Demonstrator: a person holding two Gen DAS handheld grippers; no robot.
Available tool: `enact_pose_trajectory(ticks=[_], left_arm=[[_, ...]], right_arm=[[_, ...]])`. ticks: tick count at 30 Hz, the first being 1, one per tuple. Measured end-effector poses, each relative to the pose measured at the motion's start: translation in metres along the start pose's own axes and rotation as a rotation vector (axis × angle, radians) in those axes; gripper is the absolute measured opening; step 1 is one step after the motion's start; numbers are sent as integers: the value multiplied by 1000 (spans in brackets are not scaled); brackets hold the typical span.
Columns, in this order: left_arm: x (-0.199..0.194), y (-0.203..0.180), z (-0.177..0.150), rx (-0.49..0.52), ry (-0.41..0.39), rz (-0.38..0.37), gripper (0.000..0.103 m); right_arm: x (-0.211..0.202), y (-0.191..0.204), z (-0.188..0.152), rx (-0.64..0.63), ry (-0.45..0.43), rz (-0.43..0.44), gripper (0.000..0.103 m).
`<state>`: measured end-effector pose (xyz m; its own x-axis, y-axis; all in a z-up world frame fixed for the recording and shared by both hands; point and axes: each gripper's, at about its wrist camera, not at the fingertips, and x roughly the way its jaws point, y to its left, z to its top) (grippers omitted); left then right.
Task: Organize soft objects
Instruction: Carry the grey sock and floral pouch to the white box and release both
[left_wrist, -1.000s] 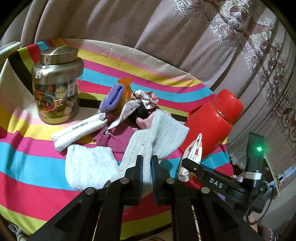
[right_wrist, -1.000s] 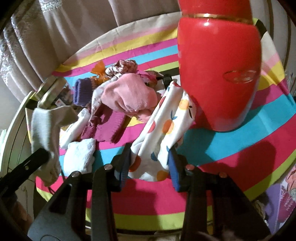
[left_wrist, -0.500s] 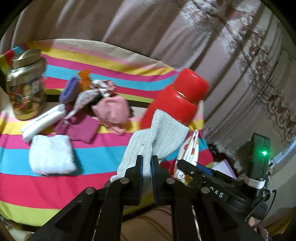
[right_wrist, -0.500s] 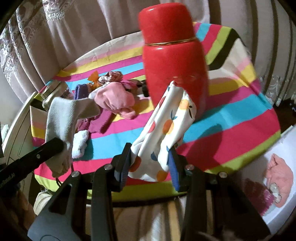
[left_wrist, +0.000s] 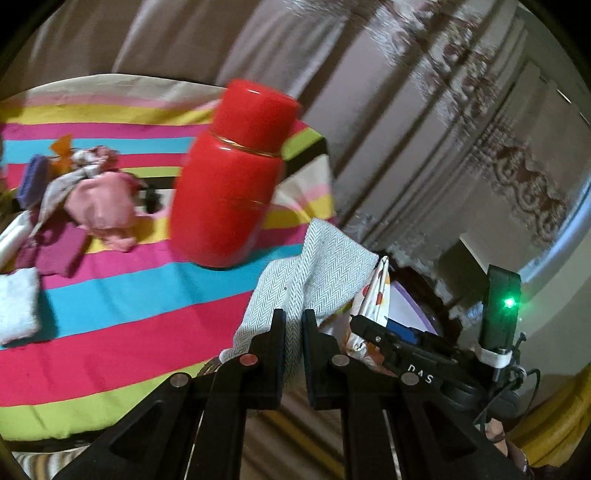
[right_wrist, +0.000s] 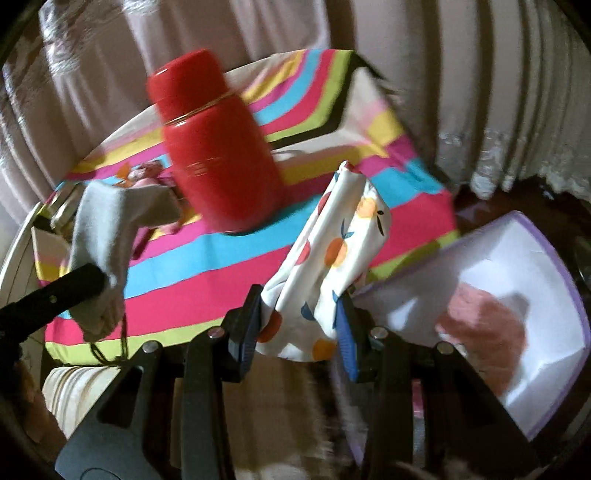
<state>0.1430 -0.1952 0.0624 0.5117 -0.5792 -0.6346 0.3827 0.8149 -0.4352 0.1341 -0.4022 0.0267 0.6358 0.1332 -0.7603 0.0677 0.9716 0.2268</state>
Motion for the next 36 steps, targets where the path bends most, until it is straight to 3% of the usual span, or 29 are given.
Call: enact_pose_trajectory(ticks=[7, 18, 25, 27, 28, 29, 31, 36], left_arm=[[29, -46, 3, 63, 44, -60, 9], [74, -104, 8, 147, 113, -131, 9], [104, -126, 7, 161, 171, -146, 14], [107, -126, 5, 161, 183, -145, 19], [107, -126, 4, 161, 185, -145, 27], [106, -124, 4, 161, 183, -142, 37], [103, -121, 4, 156, 171, -134, 44], [96, -113, 8, 140, 153, -129, 44]], right_arm=[[-22, -53, 0, 39, -18, -93, 42], [-42, -106, 4, 48, -33, -194, 43], [-50, -120, 8, 57, -51, -222, 52], [-49, -124, 9, 64, -43, -224, 60], [-48, -126, 8, 64, -39, -224, 64], [-47, -127, 8, 64, -37, -223, 66], [-46, -129, 7, 71, -33, -219, 66], [-48, -128, 6, 77, -30, -203, 66]])
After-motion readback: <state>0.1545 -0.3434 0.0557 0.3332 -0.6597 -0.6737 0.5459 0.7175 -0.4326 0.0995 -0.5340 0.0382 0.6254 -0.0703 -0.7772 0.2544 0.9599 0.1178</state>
